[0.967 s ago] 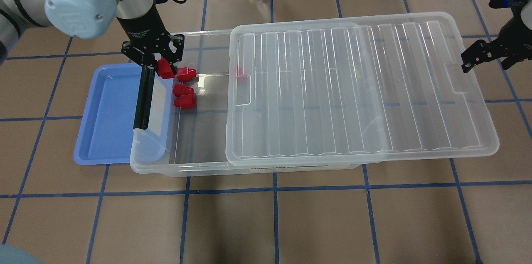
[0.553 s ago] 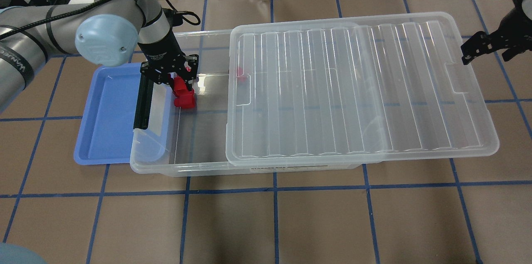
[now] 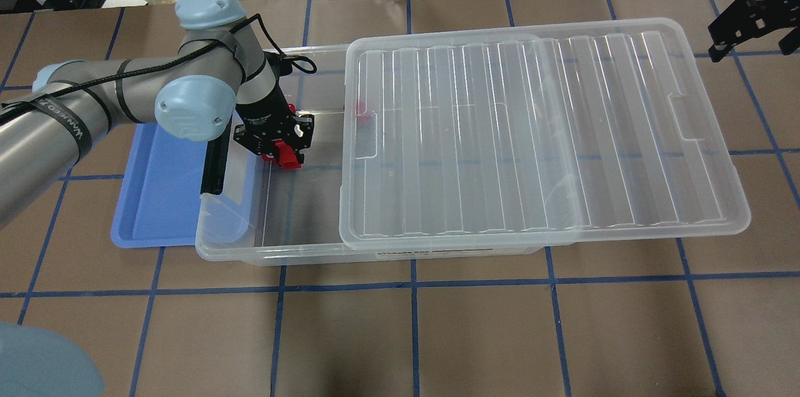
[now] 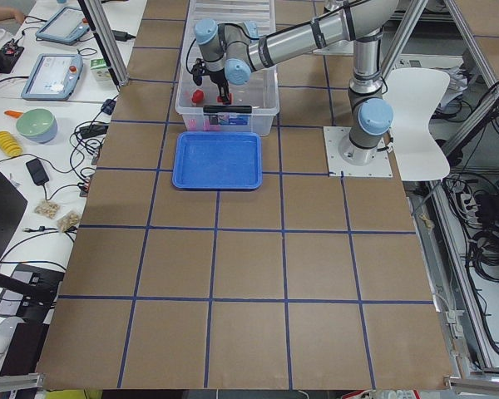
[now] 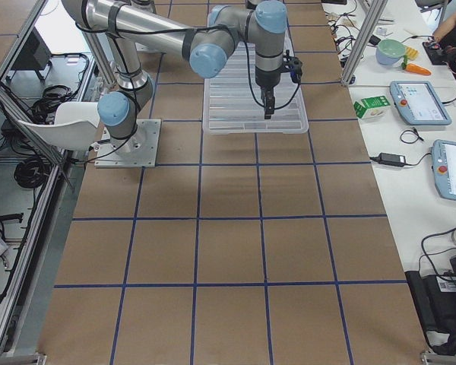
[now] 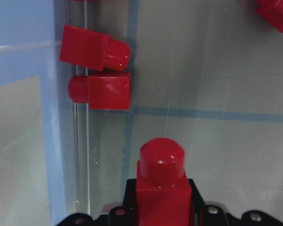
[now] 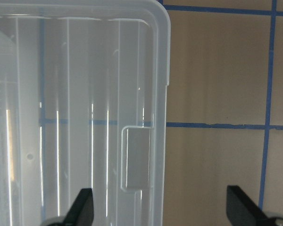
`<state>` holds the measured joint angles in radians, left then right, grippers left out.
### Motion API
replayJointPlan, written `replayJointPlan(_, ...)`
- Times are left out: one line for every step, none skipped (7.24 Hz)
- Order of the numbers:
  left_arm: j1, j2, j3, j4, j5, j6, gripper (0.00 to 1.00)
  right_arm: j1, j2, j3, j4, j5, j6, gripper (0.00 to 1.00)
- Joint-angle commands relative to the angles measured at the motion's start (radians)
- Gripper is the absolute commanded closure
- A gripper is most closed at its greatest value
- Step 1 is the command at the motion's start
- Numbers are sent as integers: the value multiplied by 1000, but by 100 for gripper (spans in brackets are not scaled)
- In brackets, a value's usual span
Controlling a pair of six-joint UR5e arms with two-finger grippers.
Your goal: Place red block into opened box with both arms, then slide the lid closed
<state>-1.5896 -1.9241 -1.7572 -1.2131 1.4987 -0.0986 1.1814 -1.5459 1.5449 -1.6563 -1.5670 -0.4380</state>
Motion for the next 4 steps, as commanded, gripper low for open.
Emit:
replayJointPlan(-1, -42, -8, 49, -37, 2, 100, 39, -57, -20, 75, -4, 42, 0)
replayJointPlan(-4, -56, -8, 52, -37, 2, 100, 79, -54, -22, 78, 2, 85, 0)
replayJointPlan(-6, -61, -10, 50, -38, 5, 100, 160, -51, -31, 72, 2, 225, 0)
replayJointPlan(-6, -70, -13, 52, -38, 8, 100, 244, -34, -51, 69, 2, 304, 0)
